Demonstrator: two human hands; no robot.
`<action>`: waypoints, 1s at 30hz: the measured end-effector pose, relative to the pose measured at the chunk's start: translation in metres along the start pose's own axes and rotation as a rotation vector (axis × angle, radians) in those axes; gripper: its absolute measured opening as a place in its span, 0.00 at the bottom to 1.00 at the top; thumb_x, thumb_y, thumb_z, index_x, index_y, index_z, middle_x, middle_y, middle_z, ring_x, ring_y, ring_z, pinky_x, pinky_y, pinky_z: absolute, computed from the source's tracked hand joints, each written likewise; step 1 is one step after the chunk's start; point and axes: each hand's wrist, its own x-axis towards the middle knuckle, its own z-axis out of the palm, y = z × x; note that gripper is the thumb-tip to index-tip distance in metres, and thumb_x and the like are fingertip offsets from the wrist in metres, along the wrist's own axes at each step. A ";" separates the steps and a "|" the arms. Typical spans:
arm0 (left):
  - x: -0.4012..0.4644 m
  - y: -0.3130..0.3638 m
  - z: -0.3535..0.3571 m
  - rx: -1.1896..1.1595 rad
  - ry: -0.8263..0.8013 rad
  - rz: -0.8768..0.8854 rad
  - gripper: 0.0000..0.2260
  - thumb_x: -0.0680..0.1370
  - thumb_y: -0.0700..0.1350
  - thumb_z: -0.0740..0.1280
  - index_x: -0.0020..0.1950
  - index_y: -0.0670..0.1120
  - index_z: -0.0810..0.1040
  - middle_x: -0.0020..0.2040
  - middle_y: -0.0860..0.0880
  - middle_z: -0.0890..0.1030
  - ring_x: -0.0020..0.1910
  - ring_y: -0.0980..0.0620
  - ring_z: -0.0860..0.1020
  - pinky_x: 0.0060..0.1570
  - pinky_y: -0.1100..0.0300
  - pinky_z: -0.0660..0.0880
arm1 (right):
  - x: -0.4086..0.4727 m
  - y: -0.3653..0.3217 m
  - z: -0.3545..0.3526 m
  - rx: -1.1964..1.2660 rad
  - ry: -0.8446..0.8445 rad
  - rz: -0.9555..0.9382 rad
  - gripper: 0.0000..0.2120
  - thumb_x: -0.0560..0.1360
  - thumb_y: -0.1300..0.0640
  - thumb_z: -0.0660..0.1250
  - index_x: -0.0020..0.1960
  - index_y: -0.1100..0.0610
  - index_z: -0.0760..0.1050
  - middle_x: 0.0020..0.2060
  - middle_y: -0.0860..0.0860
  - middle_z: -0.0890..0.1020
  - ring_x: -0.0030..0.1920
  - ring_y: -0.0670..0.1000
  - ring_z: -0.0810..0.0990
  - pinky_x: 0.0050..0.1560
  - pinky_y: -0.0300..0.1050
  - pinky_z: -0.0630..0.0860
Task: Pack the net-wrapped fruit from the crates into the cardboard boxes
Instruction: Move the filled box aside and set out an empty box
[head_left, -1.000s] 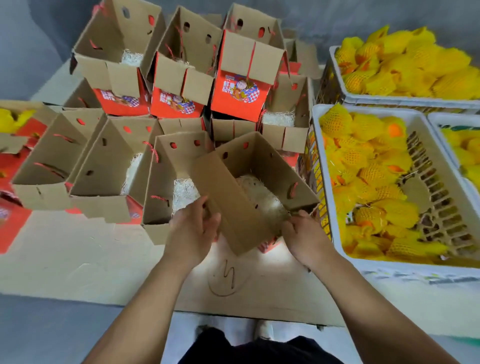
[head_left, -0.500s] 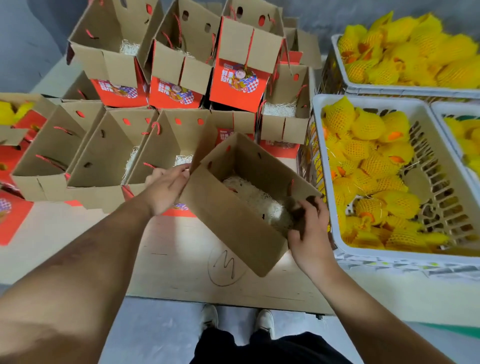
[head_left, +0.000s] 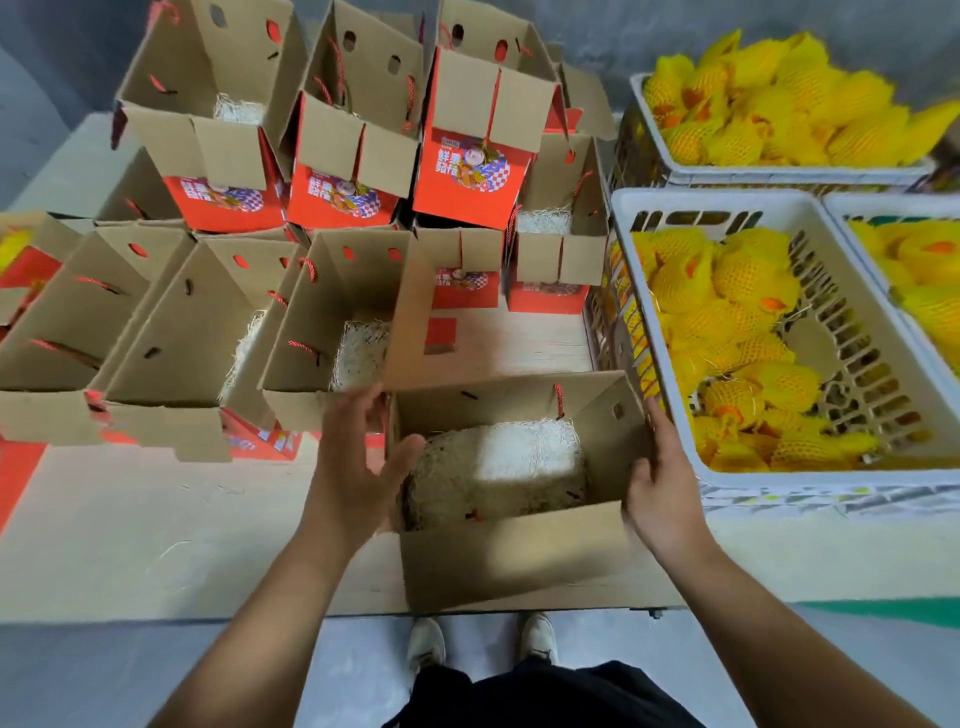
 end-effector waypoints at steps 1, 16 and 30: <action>-0.010 -0.002 -0.004 -0.134 -0.067 -0.090 0.40 0.72 0.75 0.66 0.80 0.60 0.60 0.73 0.57 0.70 0.70 0.55 0.73 0.69 0.45 0.73 | -0.001 -0.003 0.002 0.002 0.011 0.003 0.34 0.79 0.71 0.56 0.81 0.50 0.59 0.74 0.47 0.71 0.72 0.48 0.68 0.69 0.36 0.62; -0.054 -0.041 -0.034 -0.103 -0.279 -0.105 0.54 0.72 0.56 0.79 0.82 0.65 0.41 0.81 0.71 0.48 0.80 0.66 0.50 0.78 0.48 0.60 | 0.008 -0.061 0.035 -0.489 -0.260 -0.007 0.20 0.78 0.63 0.58 0.65 0.46 0.59 0.52 0.60 0.78 0.50 0.65 0.79 0.52 0.56 0.77; -0.005 0.034 -0.006 0.194 -0.034 0.183 0.18 0.79 0.53 0.69 0.68 0.52 0.76 0.66 0.52 0.73 0.66 0.49 0.71 0.65 0.43 0.73 | 0.020 -0.051 0.050 -0.288 -0.122 -0.129 0.29 0.76 0.68 0.63 0.77 0.59 0.66 0.69 0.59 0.70 0.71 0.60 0.69 0.72 0.49 0.64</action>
